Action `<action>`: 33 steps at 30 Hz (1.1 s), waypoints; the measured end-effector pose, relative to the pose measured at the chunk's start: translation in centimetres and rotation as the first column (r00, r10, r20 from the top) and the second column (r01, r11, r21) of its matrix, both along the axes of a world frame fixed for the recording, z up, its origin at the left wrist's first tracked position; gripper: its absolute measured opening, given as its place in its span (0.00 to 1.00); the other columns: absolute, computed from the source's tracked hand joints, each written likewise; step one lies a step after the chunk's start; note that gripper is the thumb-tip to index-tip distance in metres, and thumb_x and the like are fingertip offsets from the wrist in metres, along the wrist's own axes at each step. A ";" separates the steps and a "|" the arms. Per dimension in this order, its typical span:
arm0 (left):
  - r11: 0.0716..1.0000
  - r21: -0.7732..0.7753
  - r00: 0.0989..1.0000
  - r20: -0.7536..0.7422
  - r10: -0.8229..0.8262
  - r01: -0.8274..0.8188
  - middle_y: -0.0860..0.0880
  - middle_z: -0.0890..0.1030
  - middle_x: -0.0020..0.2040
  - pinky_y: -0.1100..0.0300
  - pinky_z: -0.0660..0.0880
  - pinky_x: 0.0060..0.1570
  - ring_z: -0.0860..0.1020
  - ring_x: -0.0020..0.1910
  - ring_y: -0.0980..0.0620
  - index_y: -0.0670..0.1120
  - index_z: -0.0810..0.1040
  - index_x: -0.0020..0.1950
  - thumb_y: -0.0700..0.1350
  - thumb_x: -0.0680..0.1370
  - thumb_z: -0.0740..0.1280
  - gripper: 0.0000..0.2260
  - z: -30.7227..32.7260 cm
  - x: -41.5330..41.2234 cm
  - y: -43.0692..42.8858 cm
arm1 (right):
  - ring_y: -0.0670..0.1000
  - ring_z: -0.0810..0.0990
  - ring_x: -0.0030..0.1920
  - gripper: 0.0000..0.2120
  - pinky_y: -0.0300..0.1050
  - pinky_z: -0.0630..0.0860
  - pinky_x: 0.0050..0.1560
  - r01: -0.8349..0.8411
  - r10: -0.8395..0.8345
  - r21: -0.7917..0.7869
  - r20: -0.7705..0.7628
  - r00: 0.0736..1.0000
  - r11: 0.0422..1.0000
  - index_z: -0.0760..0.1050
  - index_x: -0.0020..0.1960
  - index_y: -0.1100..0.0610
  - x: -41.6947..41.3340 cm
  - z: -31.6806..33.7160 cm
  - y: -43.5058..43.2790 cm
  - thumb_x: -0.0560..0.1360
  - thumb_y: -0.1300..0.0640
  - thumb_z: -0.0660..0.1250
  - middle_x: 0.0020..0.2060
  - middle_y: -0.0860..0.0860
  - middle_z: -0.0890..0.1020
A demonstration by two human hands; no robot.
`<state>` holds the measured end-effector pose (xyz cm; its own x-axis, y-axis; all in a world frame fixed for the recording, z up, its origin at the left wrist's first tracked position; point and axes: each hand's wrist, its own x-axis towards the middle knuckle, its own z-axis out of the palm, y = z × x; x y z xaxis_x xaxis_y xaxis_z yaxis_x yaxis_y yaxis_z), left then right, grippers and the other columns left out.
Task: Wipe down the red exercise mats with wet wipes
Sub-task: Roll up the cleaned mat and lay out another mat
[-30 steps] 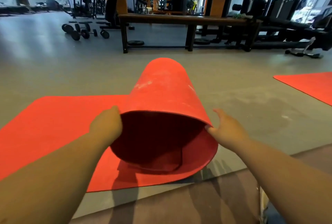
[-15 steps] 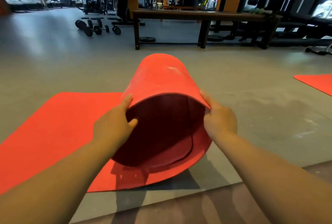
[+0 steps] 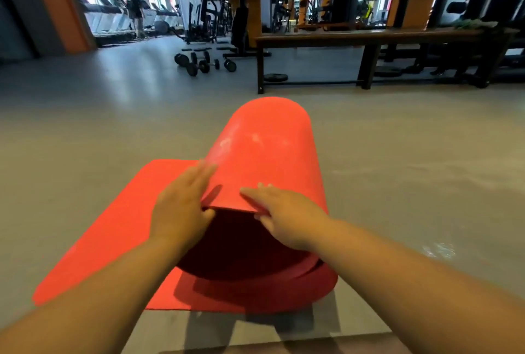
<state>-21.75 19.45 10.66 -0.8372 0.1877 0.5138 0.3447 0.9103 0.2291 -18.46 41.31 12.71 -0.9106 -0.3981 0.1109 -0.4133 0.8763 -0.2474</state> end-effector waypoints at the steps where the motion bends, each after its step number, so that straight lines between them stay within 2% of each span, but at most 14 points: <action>1: 0.995 -0.088 0.998 0.060 -0.030 0.036 0.50 0.70 0.72 0.53 0.69 0.63 0.71 0.67 0.47 0.56 0.66 0.74 0.39 0.67 0.70 0.36 0.7 -0.3 0.5 | 0.54 0.61 0.73 0.28 0.45 0.59 0.71 -0.001 -0.001 -0.064 -0.040 0.999 0.998 0.57 0.75 0.46 0.1 -0.1 -0.3 0.78 0.54 0.62 0.74 0.53 0.62; 4: 0.975 -0.214 0.981 0.167 0.094 -0.057 0.48 0.73 0.69 0.54 0.71 0.58 0.74 0.64 0.45 0.56 0.65 0.74 0.39 0.75 0.60 0.28 1.5 -1.5 0.5 | 0.54 0.67 0.68 0.30 0.41 0.59 0.68 0.105 -0.159 -0.258 -0.197 0.967 0.960 0.65 0.72 0.51 0.8 -0.7 0.9 0.71 0.59 0.67 0.69 0.51 0.70; 6: 0.964 -0.227 0.972 0.157 0.174 -0.136 0.44 0.77 0.64 0.51 0.73 0.54 0.77 0.59 0.42 0.54 0.67 0.72 0.38 0.75 0.58 0.25 1.3 -2.1 -0.6 | 0.55 0.68 0.67 0.32 0.45 0.63 0.67 0.307 -0.350 -0.248 -0.152 0.924 0.919 0.64 0.72 0.49 1.9 -2.4 3.3 0.68 0.60 0.65 0.68 0.50 0.70; 8: 0.953 -0.242 0.960 0.167 0.225 -0.182 0.42 0.79 0.61 0.50 0.75 0.51 0.78 0.56 0.40 0.54 0.67 0.71 0.38 0.74 0.59 0.25 0.6 -2.2 -1.8 | 0.55 0.71 0.64 0.32 0.50 0.71 0.63 0.485 -0.504 -0.275 0.001 0.864 0.830 0.61 0.72 0.45 3.3 -5.1 5.0 0.69 0.55 0.63 0.68 0.49 0.70; 10: 0.946 -0.251 0.945 0.201 0.258 -0.205 0.41 0.78 0.62 0.51 0.74 0.50 0.78 0.56 0.40 0.56 0.64 0.74 0.37 0.74 0.59 0.28 -0.7 -2.0 -2.8 | 0.56 0.76 0.60 0.33 0.52 0.75 0.58 0.604 -0.581 -0.410 0.197 0.790 0.683 0.59 0.73 0.43 4.7 -8.6 5.1 0.69 0.53 0.64 0.66 0.51 0.73; 13: 0.955 -0.235 0.941 0.239 0.238 -0.182 0.38 0.76 0.64 0.52 0.71 0.43 0.79 0.53 0.39 0.62 0.52 0.77 0.35 0.74 0.58 0.37 -2.8 -1.5 -4.4 | 0.58 0.80 0.52 0.36 0.50 0.77 0.52 0.744 -0.569 -0.540 0.491 0.659 0.394 0.56 0.75 0.43 6.6 -13.4 3.1 0.71 0.61 0.63 0.60 0.59 0.77; 15: 0.964 -0.227 0.934 0.293 0.204 -0.140 0.35 0.79 0.57 0.54 0.67 0.37 0.79 0.48 0.38 0.64 0.48 0.76 0.34 0.72 0.59 0.40 -4.0 -1.5 -5.1 | 0.57 0.80 0.51 0.34 0.47 0.76 0.50 0.748 -0.555 -0.598 0.532 0.639 0.288 0.61 0.73 0.43 6.2 -14.8 1.6 0.71 0.66 0.60 0.57 0.56 0.80; 18: 0.983 -0.096 0.902 0.392 0.180 -0.155 0.34 0.81 0.50 0.55 0.66 0.35 0.79 0.44 0.38 0.65 0.52 0.76 0.34 0.71 0.60 0.40 -4.0 -2.0 -4.3 | 0.57 0.81 0.50 0.29 0.42 0.72 0.42 0.659 -0.685 -0.684 0.318 0.656 0.313 0.74 0.65 0.44 3.8 -12.3 1.9 0.70 0.68 0.60 0.50 0.54 0.84; 21: 0.993 0.048 0.878 0.473 0.071 -0.106 0.36 0.79 0.58 0.56 0.71 0.39 0.80 0.48 0.38 0.64 0.57 0.75 0.32 0.70 0.59 0.40 -4.1 -3.1 -0.6 | 0.60 0.81 0.51 0.21 0.48 0.76 0.45 0.628 -0.759 -0.665 0.139 0.636 0.404 0.77 0.62 0.44 0.8 -7.0 6.0 0.74 0.63 0.61 0.50 0.56 0.84; 23: 0.985 0.161 0.863 0.505 -0.023 -0.068 0.39 0.78 0.63 0.56 0.74 0.44 0.79 0.53 0.40 0.62 0.59 0.75 0.31 0.70 0.58 0.39 -4.5 -3.6 3.2 | 0.60 0.80 0.52 0.24 0.49 0.77 0.48 0.624 -0.771 -0.610 0.033 0.636 0.489 0.77 0.61 0.44 -0.4 -3.2 9.9 0.71 0.65 0.60 0.51 0.56 0.83; 26: 0.942 0.336 0.854 0.496 -0.156 -0.023 0.44 0.77 0.64 0.60 0.71 0.48 0.78 0.59 0.45 0.60 0.61 0.75 0.31 0.70 0.59 0.38 -5.3 -3.9 9.7 | 0.59 0.80 0.52 0.29 0.48 0.77 0.50 0.613 -0.758 -0.511 -0.125 0.640 0.602 0.76 0.62 0.42 -0.9 1.3 15.6 0.68 0.67 0.59 0.52 0.54 0.83; 29: 0.819 0.573 0.841 0.442 -0.313 0.003 0.49 0.80 0.61 0.59 0.74 0.49 0.79 0.56 0.49 0.60 0.63 0.74 0.31 0.72 0.59 0.35 -5.3 -3.7 16.6 | 0.60 0.79 0.54 0.26 0.48 0.76 0.52 0.636 -0.746 -0.399 -0.253 0.616 0.661 0.74 0.63 0.41 -0.2 4.6 21.1 0.71 0.63 0.59 0.54 0.54 0.82; 31: 0.676 0.736 0.814 0.413 -0.408 -0.035 0.47 0.81 0.58 0.49 0.78 0.51 0.80 0.52 0.47 0.60 0.66 0.72 0.32 0.74 0.59 0.32 -5.2 -3.3 21.1 | 0.60 0.78 0.56 0.24 0.49 0.74 0.53 0.649 -0.715 -0.302 -0.340 0.611 0.698 0.73 0.65 0.41 0.4 7.0 24.6 0.74 0.61 0.59 0.57 0.55 0.81; 33: 0.535 0.830 0.735 0.460 -0.498 -0.158 0.42 0.82 0.54 0.40 0.78 0.48 0.80 0.46 0.46 0.57 0.69 0.70 0.34 0.76 0.60 0.26 -5.2 -2.0 25.1 | 0.60 0.77 0.56 0.24 0.50 0.74 0.53 0.626 -0.642 -0.198 -0.422 0.640 0.754 0.72 0.65 0.39 0.7 9.2 27.1 0.75 0.60 0.59 0.57 0.54 0.81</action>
<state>-23.71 44.50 5.43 -0.9837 0.1663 -0.0679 -0.0412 0.1588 0.9864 -17.76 68.40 21.87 -0.7826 0.2692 0.5613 0.1739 0.9603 -0.2180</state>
